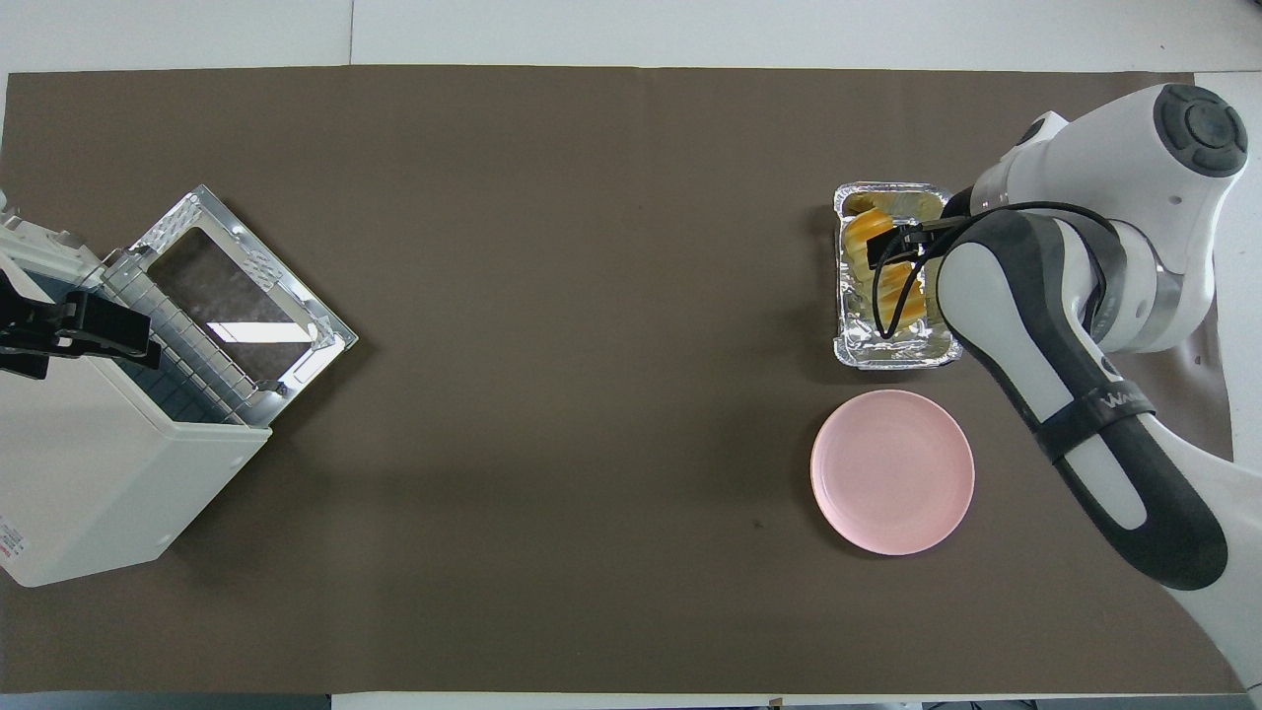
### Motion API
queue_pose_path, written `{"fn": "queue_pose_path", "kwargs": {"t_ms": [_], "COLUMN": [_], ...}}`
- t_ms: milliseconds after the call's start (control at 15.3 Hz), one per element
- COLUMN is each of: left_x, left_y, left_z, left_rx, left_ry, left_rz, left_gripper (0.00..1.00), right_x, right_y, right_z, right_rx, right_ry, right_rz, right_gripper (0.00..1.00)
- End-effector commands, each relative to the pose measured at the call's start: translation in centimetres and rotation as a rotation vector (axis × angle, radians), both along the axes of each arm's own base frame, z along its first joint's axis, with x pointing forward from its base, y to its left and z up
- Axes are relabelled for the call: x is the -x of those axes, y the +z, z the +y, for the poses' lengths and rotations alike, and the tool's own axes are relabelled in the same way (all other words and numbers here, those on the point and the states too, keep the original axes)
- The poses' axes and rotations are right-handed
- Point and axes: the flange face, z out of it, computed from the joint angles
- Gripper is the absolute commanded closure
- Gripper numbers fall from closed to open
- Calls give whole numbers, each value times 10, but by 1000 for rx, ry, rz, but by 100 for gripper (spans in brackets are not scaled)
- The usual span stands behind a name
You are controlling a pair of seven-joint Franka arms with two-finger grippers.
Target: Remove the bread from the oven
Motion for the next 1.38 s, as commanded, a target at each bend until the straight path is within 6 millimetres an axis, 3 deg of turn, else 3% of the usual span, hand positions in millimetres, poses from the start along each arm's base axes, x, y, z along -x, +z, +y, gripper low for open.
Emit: {"fn": "queue_pose_path", "kwargs": {"t_ms": [0, 328, 721, 1114, 1245, 1311], "left_x": [3, 3, 3, 3, 3, 3], "left_y": [4, 4, 4, 4, 4, 4], "left_z": [3, 2, 3, 3, 2, 2], "left_rx": [-7, -7, -7, -7, -7, -7], "left_ry": [3, 1, 3, 3, 1, 1], "left_rz": [-7, -7, -7, -7, -7, -7], "left_gripper": [0, 0, 0, 0, 0, 0], "right_x": [2, 7, 9, 15, 16, 15], "right_y": [-18, -48, -66, -79, -80, -76], "right_z": [-11, -13, -13, -15, -15, -20], "right_rx": [24, 32, 40, 46, 45, 44], "right_ry": [47, 75, 91, 102, 119, 122], "right_rz": [0, -19, -27, -41, -33, -29], "right_gripper": [0, 0, 2, 64, 100, 100]}}
